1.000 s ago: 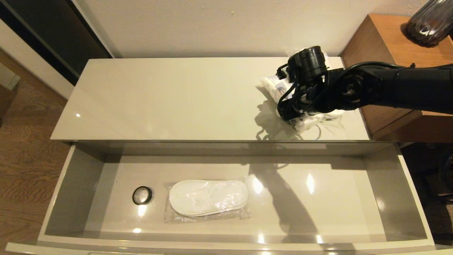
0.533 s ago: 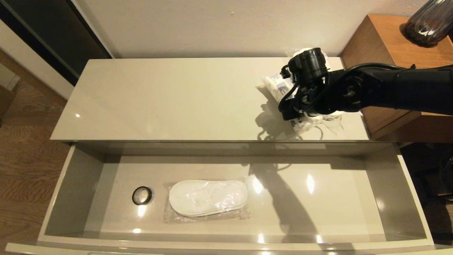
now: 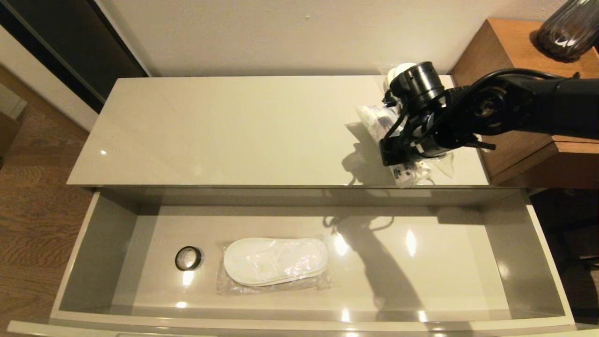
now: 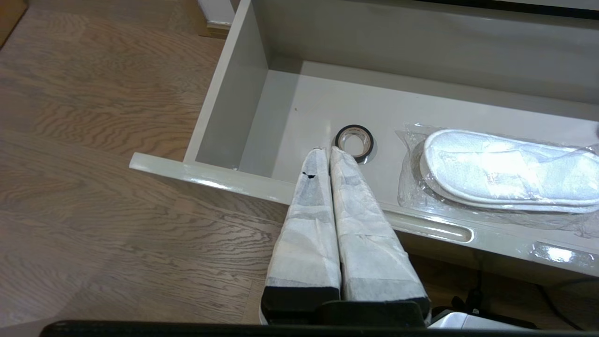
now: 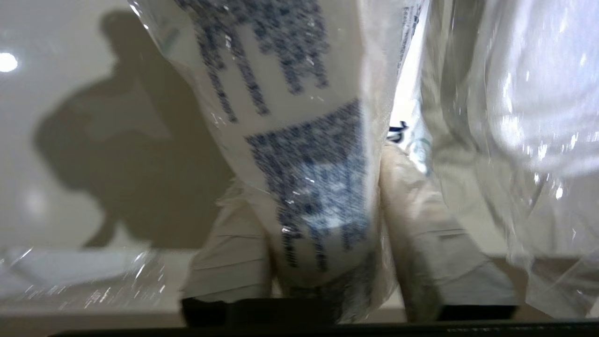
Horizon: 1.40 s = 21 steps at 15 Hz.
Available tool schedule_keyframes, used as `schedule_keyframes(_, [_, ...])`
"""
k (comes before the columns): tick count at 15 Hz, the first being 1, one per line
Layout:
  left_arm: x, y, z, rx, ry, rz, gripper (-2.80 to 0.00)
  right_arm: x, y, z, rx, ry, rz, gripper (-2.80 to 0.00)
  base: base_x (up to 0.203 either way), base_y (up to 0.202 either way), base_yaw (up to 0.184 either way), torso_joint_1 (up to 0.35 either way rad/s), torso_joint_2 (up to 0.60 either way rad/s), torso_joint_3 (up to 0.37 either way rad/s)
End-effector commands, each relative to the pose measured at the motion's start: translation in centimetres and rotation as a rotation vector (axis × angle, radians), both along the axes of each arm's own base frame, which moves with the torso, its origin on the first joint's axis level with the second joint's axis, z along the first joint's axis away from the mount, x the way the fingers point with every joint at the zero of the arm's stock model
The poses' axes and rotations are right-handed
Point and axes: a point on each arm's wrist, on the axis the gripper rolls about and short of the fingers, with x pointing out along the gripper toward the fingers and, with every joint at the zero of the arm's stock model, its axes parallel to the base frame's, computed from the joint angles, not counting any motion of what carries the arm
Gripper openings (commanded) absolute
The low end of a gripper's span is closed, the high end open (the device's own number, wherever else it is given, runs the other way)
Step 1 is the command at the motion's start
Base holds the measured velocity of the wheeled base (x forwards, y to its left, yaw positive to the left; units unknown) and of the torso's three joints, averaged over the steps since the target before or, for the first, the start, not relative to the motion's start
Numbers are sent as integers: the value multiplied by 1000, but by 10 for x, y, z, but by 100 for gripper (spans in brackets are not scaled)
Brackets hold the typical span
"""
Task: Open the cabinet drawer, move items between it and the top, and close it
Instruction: Pick up the tissue on the table, then put the tissue in the drawer
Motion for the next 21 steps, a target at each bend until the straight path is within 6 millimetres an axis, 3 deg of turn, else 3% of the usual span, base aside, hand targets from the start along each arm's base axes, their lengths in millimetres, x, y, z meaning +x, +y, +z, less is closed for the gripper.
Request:
schedule_keyframes(1, [-3, -1, -1, 6, -36, 1, -280, -30, -14, 35, 66, -38, -7, -280, 0, 0, 0, 0, 0, 0])
schedule_keyframes(4, [-3, -1, -1, 6, -36, 1, -280, -75, -35, 67, 127, -20, -11, -280, 0, 0, 0, 0, 0, 0])
schedule_keyframes(7, [-3, -1, -1, 6, -36, 1, -280, -128, -48, 82, 148, 58, 48, -280, 0, 0, 0, 0, 0, 0])
schedule_keyframes(12, [-3, -1, -1, 6, -36, 1, -280, -183, -53, 37, 71, 272, 143, -280, 0, 0, 0, 0, 0, 0])
schedule_keyframes(14, [-3, -1, -1, 6, -36, 1, -280, -192, -46, 17, 17, 339, 196, -280, 0, 0, 0, 0, 0, 0])
schedule_keyframes(18, [-3, -1, -1, 6, -36, 1, -280, -180, -24, -9, -190, 368, 401, -280, 0, 0, 0, 0, 0, 0])
schedule_keyframes(21, [-3, -1, -1, 7, -37, 1, -280, -169, 4, -40, -286, 409, 477, -280, 0, 0, 0, 0, 0, 0])
